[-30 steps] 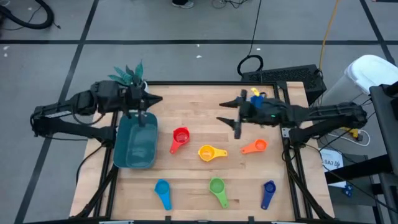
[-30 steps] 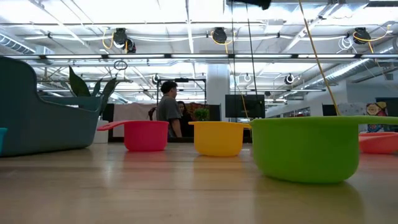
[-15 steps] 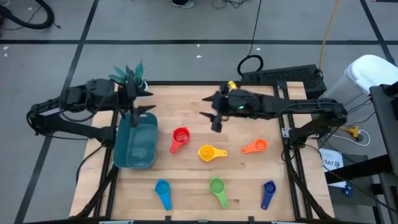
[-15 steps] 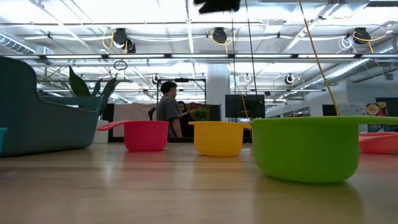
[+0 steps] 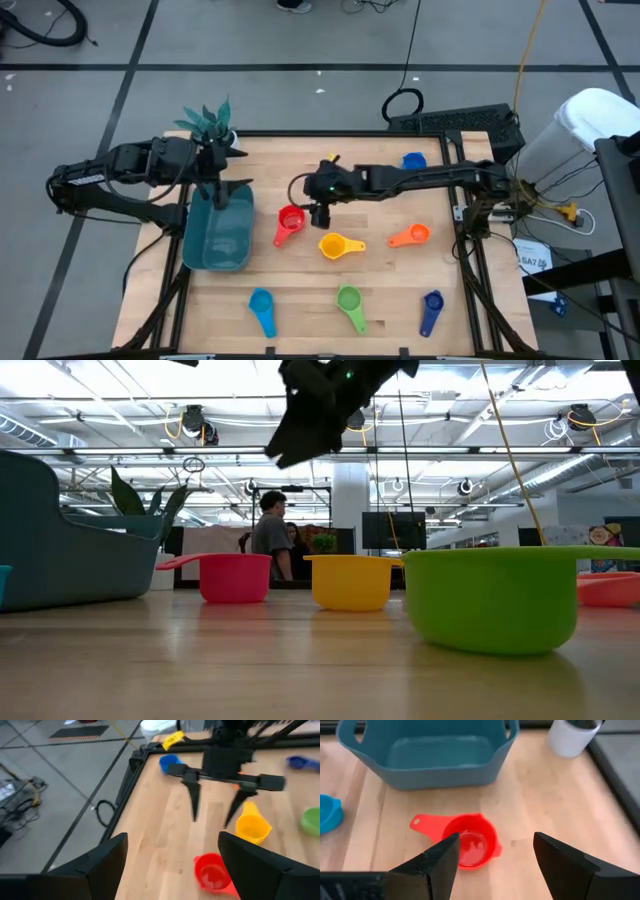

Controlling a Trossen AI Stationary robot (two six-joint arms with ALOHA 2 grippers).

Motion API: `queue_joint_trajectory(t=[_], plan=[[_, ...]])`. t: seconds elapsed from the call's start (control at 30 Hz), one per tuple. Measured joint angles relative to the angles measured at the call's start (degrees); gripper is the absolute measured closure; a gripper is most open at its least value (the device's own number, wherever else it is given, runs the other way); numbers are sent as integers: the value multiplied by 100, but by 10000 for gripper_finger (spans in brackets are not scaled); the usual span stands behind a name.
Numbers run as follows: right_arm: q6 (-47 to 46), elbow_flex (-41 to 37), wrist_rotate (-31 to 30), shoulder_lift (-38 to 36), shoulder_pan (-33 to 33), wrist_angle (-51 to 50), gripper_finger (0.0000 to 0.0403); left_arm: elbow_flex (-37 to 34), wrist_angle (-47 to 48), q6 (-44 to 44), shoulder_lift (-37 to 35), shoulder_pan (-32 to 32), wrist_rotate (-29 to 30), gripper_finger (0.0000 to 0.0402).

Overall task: Nest measuring cups in basket
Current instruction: Move the red measuring cup to the center of the table

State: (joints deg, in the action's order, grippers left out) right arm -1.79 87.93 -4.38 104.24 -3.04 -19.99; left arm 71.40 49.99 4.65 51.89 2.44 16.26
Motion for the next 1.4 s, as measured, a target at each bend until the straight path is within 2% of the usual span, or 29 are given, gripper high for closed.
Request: queue_joint_trajectory(t=[0.33,0.57,1.1,1.4], plan=[[-690,5,18,417,-39,53,156,-2,60,70,-3,-1,40,145],[-1069,5,21,750,-44,247,156,-4,58,107,-3,-2,40,164],[-1644,-21,18,975,-118,301,156,-4,75,109,-3,-2,36,132],[-1752,-23,20,1102,-99,475,156,-4,77,109,-3,0,34,151]])
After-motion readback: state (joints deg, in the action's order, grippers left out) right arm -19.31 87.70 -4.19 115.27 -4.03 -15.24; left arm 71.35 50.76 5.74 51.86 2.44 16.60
